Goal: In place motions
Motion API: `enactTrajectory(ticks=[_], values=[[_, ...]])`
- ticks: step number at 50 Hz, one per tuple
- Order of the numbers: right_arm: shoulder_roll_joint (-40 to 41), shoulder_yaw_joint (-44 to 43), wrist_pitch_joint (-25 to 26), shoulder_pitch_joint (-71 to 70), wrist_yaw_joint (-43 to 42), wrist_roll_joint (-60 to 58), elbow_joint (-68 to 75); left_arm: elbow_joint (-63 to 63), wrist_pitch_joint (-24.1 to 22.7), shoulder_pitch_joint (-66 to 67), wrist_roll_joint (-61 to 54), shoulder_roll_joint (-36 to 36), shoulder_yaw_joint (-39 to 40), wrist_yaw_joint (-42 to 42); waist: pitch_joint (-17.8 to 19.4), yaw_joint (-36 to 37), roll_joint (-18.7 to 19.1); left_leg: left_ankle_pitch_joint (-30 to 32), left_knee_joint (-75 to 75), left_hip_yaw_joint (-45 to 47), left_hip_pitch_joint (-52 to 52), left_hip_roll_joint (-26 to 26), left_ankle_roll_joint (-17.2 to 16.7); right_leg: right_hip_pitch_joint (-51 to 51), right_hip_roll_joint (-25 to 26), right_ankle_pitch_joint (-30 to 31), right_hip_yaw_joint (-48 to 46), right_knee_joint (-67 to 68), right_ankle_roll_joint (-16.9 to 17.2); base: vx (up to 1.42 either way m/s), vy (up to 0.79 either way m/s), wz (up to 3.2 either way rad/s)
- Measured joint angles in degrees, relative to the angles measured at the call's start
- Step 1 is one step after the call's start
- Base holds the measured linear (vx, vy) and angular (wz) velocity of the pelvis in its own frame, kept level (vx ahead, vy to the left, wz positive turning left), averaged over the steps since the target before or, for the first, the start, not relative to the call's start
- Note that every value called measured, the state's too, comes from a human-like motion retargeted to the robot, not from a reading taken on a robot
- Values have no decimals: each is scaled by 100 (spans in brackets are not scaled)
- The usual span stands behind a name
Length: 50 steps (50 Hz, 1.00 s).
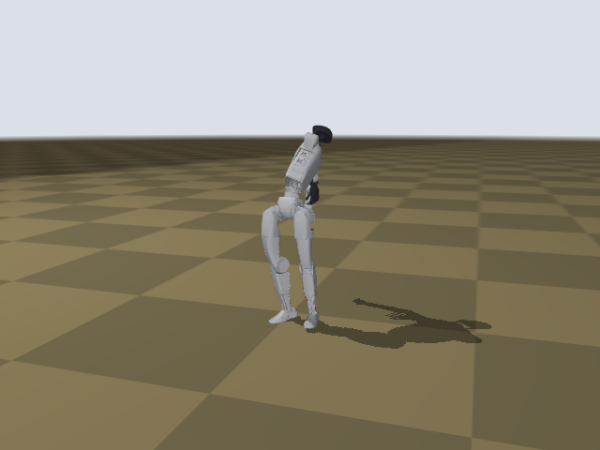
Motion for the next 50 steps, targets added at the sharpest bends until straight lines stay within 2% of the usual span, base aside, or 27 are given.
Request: enactTrajectory(ticks=[2, 5, 7, 10, 15, 21, 26, 32, 33, 34, 35, 37, 40, 45, 50], values=[[0, 0, -65, -23, 0, 129, -100, 178, 40, 0, -86, 0, 0, 40, 115, 77, -7, 109, 229, -46, -82, 42, -3, 39, -31, -11, -26, -18, -17, -12, -9, 1], [0, 3, -132, -3, 6, 303, -332, 687, 159, 0, -306, 0, 0, 176, 275, 225, -24, 678, 868, -102, -259, 121, -95, 154, -125, -21, -89, -27, -92, -16, -4, -1], [0, 120, -177, -22, -36, 362, -659, 1211, 274, 0, -504, 0, 0, 312, 351, 438, -51, 1530, 1739, -367, -630, 208, -271, 267, -420, -20, -117, -29, -30, -26, -5, -7], [0, 370, -258, -120, -6, 407, -1243, 1907, 369, 0, -721, 0, 0, 504, 283, 816, -81, 2137, 3097, -463, -1421, 113, 202, 361, -803, 14, -199, -89, -33, -18, -8, -5], [0, 625, -461, -426, 233, 351, -2331, 2839, 544, 0, -1012, 0, 0, 730, 132, 1465, -64, 1454, 5080, -10, -2595, 285, 623, 314, -1183, 63, -395, -150, -76, -13, -1, 11], [0, 768, -592, -516, 475, 513, -3353, 3245, 522, 0, -1139, 0, 0, 756, 199, 1708, -42, 1056, 6028, -81, -3220, 368, 549, 193, -1188, 25, -341, -84, -136, -1, 2, -2], [0, 902, -503, -435, 610, 542, -3551, 3027, 456, 0, -917, 0, 0, 798, 150, 1546, -17, 1011, 5181, -206, -2740, 386, 459, 188, -1024, -71, -439, -21, -117, 7, 5, 26], [0, 903, -279, -282, 638, 449, -3007, 2219, 262, 0, -655, 0, 0, 809, 305, 1096, 51, 1218, 2480, -970, -1452, -107, 74, 290, -549, -231, -520, 15, -71, 16, 5, 29], [0, 871, -245, -260, 648, 441, -2875, 2087, 230, 0, -653, 0, 0, 791, 371, 1012, 67, 1136, 1987, -1150, -1207, -211, -60, 323, -457, -255, -498, 19, -68, 21, 8, 42], [0, 823, -194, -242, 659, 439, -2703, 1936, 180, 0, -652, 0, 0, 778, 377, 867, 90, 729, 1447, -1013, -878, -215, -108, 350, -369, -291, -550, 25, -49, 19, 5, 74], [0, 768, -136, -225, 672, 439, -2510, 1777, 120, 0, -651, 0, 0, 766, 353, 691, 117, 161, 884, -718, -509, -170, -113, 375, -282, -333, -639, 31, -20, 22, 5, 65], [0, 698, -67, -200, 651, 388, -2204, 1584, 57, 0, -692, 0, 0, 724, 485, 528, 114, -17, 309, -608, -150, -244, 70, 537, -145, -381, -586, 14, 18, 34, 11, 20], [0, 606, 37, -203, 534, 265, -1765, 1314, -2, 0, -661, 0, 0, 508, 514, 163, 104, 280, -265, -736, 188, -257, -96, 712, -137, -386, -682, -83, 123, 17, 10, 24], [0, 623, -110, -322, 385, 189, -1656, 716, -99, 0, -320, 0, 0, 346, 687, -41, 81, 304, -419, -762, 166, -442, 181, 728, -212, -243, -787, -206, 218, 6, -1, 11], [0, 670, -211, -606, 278, -16, -1763, 319, -132, 0, -382, 0, 0, 384, 997, 82, 89, 206, -373, -565, 212, -487, 239, 679, -289, -149, -596, -210, 256, 5, 5, -34]])
